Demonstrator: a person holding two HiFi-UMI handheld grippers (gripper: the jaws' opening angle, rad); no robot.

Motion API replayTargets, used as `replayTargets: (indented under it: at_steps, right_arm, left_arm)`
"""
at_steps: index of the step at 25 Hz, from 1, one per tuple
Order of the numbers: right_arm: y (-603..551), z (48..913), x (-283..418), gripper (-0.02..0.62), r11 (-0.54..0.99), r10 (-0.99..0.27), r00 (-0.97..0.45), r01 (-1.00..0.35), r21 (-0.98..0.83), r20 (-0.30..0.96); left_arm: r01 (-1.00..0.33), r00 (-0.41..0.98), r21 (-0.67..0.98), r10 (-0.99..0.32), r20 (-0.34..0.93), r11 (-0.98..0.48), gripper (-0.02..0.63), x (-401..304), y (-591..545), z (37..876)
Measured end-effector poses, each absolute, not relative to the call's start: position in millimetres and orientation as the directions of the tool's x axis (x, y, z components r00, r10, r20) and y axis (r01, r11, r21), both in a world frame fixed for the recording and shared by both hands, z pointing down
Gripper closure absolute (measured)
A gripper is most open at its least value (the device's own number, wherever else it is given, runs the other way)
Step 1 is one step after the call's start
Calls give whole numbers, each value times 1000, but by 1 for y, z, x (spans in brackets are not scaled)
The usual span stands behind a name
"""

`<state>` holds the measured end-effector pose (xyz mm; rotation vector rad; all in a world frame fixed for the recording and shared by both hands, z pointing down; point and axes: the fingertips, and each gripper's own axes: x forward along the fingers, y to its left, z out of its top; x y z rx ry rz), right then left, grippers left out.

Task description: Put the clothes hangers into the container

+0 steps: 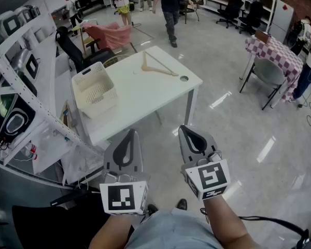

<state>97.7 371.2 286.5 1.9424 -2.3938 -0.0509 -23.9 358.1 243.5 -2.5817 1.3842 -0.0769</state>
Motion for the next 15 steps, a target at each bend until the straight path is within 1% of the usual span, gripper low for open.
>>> replayTargets:
  at_steps: [11, 15]
  right_arm:
    - [373, 295, 136, 584, 248, -969, -246, -967, 52, 29]
    - [366, 297, 153, 584, 260, -965, -259, -965, 24, 27]
  left_arm:
    - [-825, 538, -226, -842, -33, -519, 594, 20, 363, 252]
    - [-829, 529, -232, -848, -34, -508, 595, 33, 362, 254]
